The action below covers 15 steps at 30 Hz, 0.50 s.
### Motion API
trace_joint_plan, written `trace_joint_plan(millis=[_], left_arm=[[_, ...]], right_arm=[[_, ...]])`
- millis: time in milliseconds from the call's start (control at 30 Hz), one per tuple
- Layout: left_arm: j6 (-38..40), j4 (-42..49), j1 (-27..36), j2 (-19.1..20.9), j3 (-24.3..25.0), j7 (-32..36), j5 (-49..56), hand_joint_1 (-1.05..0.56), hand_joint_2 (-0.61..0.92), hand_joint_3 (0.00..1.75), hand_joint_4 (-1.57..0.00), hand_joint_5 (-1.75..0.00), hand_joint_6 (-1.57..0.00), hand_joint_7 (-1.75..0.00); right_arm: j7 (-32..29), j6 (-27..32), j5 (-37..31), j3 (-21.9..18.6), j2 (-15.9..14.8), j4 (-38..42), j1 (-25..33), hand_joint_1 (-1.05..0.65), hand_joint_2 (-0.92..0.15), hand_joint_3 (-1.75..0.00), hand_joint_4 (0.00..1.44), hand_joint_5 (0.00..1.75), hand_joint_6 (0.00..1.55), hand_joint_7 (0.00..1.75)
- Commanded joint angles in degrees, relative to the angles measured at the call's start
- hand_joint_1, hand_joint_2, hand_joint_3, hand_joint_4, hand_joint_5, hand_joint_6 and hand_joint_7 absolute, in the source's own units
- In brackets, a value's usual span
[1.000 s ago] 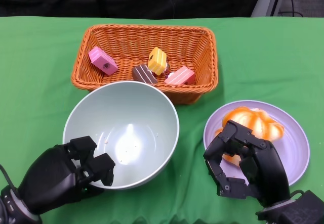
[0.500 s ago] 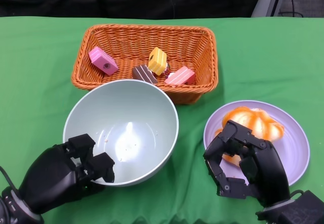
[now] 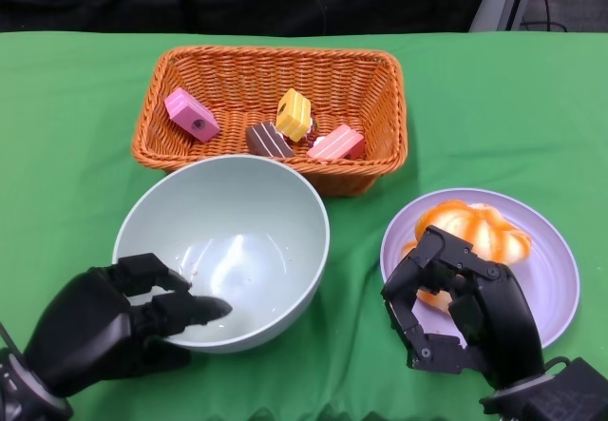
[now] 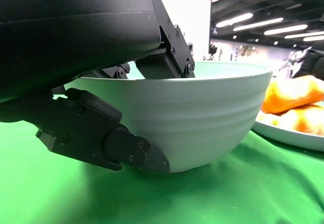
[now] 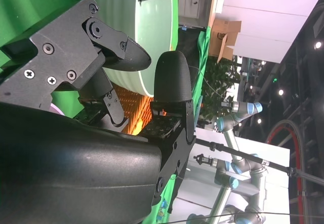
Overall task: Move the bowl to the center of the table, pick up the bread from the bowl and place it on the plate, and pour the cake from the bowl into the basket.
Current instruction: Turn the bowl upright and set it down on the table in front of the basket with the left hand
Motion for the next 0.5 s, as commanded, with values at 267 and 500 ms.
trace_joint_plan(millis=[267,500], left_arm=[[-14.21,-1.71,3.05,2.93,8.34,-16.36,-12.78,-0.87,0.92,0.14,-0.45,0.0,-0.44,0.0],[-25.2,-1.0,4.42,1.47,17.04,-34.81,-26.81,-0.81,0.92,0.19,-0.52,-0.04,-0.51,-0.03]], right_arm=[[-0.07,0.12,0.3,-0.47,-0.61,-0.03,-0.04,-0.11,-0.43,-1.16,0.79,1.73,0.62,1.44],[0.3,0.65,0.74,-0.37,-0.51,-0.32,0.02,-0.09,-0.44,-1.15,0.78,1.74,0.62,1.44]])
